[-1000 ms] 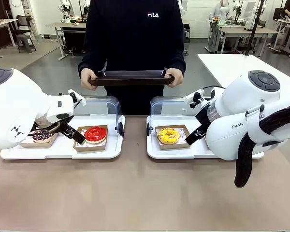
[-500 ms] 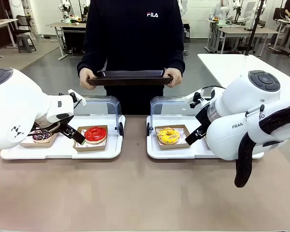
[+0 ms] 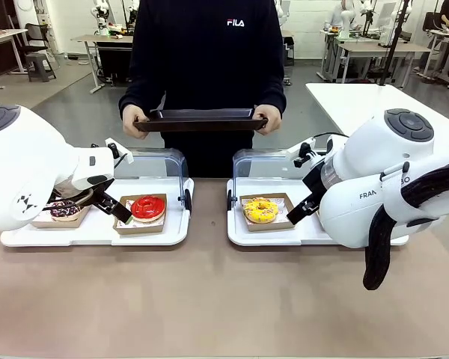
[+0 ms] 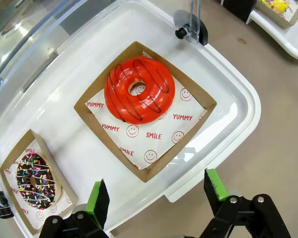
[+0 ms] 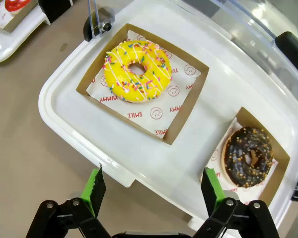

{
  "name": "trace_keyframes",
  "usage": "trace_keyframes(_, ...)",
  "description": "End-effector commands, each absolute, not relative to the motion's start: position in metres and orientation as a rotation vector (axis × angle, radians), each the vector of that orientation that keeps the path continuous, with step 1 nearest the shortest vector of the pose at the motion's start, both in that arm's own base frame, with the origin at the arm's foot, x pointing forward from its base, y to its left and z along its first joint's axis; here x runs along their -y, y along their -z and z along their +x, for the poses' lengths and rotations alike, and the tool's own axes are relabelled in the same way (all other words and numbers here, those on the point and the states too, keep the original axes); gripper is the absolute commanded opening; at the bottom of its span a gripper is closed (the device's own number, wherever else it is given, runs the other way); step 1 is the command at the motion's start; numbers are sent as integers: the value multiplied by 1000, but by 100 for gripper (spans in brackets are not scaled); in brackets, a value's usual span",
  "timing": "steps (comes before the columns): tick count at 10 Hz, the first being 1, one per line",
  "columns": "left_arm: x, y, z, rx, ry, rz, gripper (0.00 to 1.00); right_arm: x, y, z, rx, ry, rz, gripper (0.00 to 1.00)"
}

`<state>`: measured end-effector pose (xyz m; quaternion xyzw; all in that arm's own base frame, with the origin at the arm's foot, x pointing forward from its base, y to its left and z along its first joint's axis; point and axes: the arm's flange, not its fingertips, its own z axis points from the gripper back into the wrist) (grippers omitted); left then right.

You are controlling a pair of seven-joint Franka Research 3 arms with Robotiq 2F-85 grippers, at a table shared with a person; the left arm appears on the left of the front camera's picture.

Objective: Provide the desired donut to the person.
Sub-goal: Pick up and lift the Paper togo box containing the Donut pointed at by the person.

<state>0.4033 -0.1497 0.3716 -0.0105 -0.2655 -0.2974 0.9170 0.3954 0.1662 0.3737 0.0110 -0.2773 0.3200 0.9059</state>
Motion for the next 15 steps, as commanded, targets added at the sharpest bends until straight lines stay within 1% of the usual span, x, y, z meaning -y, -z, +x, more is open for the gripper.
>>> trace_keyframes(1,150,-372,403,547,612,-21,100,-166,-374,395,573,-661,23,100)
trace_keyframes(2,150,-372,403,546,612,-22,100,-166,-374,395,573,-661,23,100)
trace_keyframes(3,137,-392,396,548,643,-11,100,-149,-400,390,624,-676,-18,100)
trace_keyframes(4,121,-411,386,524,656,-30,100,-122,-430,381,632,-719,11,100)
trace_keyframes(5,102,-431,373,487,680,-44,100,-92,-459,371,618,-779,39,100)
trace_keyframes(7,67,-454,358,446,702,-102,100,-52,-490,367,590,-875,87,100)
trace_keyframes(9,26,-467,353,438,750,-220,100,-14,-503,373,608,-1015,243,100)
trace_keyframes(11,-8,-473,345,495,822,-252,100,15,-501,380,667,-1070,300,100)
trace_keyframes(15,-55,-480,327,607,842,-275,100,60,-498,377,789,-1039,427,100)
